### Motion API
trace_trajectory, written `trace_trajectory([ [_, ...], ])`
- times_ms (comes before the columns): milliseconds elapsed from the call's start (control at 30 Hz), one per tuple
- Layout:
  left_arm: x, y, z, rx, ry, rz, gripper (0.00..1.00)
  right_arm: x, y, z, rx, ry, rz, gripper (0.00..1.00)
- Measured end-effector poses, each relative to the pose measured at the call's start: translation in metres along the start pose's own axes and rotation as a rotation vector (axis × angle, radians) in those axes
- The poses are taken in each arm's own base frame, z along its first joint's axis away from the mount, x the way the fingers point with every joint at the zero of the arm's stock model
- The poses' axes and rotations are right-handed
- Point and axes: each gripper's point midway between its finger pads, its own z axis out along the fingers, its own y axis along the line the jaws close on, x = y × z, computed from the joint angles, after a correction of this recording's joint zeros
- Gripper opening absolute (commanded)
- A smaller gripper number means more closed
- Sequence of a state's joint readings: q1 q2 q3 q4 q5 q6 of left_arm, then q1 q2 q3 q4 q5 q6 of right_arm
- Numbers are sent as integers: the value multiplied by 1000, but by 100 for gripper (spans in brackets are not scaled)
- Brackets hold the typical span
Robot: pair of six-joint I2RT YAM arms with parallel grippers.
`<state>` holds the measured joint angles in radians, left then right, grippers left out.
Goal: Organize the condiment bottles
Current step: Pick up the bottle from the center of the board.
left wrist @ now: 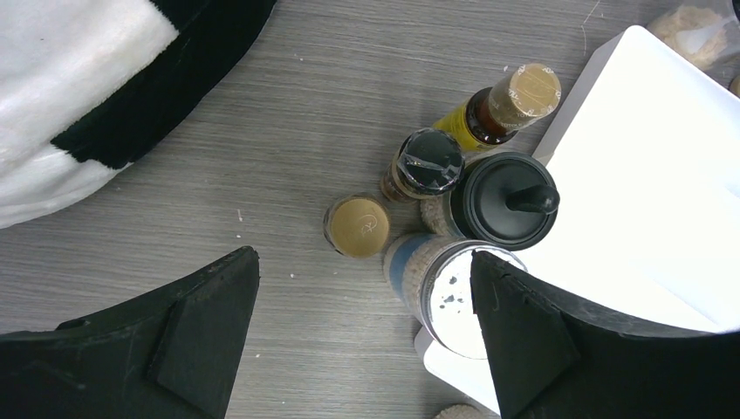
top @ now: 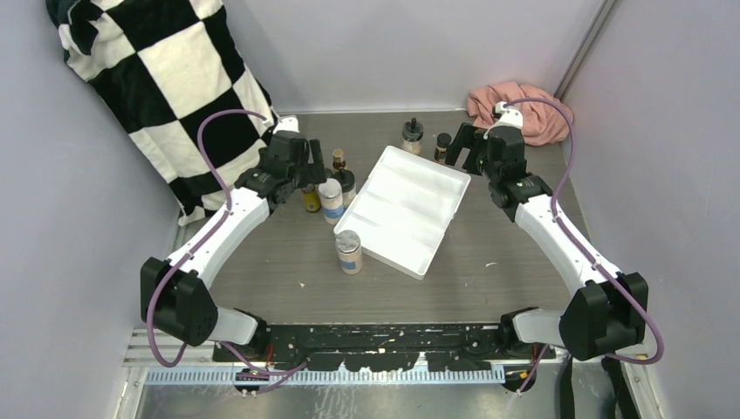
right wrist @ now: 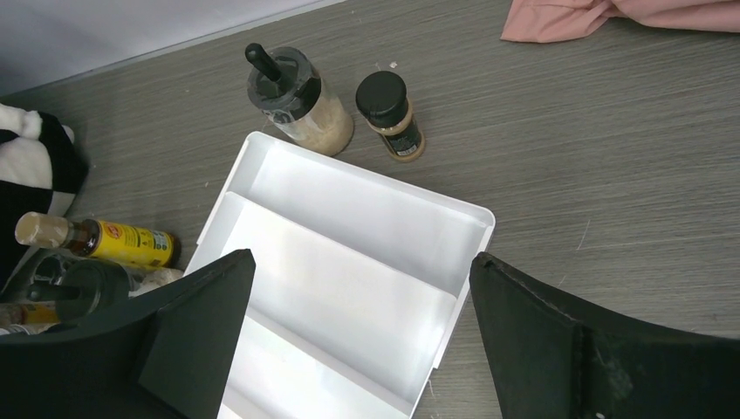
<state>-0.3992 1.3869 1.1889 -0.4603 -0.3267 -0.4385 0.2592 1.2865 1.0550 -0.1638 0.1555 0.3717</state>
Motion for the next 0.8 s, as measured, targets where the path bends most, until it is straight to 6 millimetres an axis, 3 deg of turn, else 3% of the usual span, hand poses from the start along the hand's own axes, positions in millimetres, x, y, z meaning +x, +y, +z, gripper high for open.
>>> trace_trajectory([
  [400,0,2,7,-23,-5,2,90,-1,2,-1,-13,-9,-1,100],
  [800,12,4,26,-58,23,16,80,-6,5,-2,-27,-24,1,100],
])
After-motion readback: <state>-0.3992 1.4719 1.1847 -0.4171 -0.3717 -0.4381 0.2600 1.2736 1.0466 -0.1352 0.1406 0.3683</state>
